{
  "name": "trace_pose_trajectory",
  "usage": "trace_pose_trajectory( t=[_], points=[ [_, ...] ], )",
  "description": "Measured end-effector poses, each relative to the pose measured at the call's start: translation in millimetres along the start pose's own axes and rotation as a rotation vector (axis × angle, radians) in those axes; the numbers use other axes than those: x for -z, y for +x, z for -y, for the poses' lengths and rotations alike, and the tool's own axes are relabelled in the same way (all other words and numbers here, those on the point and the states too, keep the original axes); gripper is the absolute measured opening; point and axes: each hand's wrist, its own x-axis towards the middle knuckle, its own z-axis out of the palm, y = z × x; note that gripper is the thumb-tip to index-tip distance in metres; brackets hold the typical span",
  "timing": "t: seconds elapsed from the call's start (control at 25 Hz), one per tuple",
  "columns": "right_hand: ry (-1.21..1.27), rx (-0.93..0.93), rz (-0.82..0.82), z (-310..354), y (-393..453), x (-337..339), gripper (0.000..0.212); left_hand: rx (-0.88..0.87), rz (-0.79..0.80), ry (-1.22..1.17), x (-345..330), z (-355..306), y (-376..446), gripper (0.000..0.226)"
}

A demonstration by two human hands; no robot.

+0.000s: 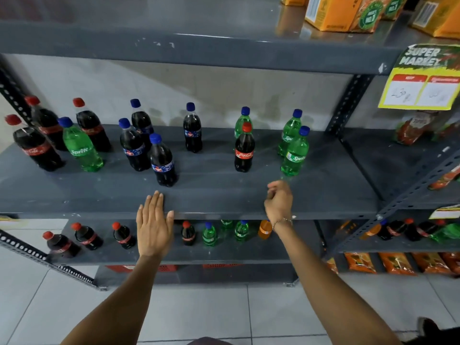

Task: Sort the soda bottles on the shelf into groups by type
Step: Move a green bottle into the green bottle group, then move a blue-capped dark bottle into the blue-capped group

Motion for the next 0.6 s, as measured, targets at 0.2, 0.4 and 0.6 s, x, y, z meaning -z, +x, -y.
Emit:
trace_pose_trajectory(
  t=[0.2,0.4,0.6],
  points=[
    [0.019,0.118,0.449,72,-31,-71,0.018,-0.140,0.102,0.066,22,40,13,0.061],
    [0.141,0.075,0.608,131,-41,-124,0.053,-0.214,0.174,0.113,38,71,23,0.062],
    [0.274,0.062,0.460,166,-47,-159,0.054,-0.247,0.188,0.101,35,77,20,0.058]
  ],
)
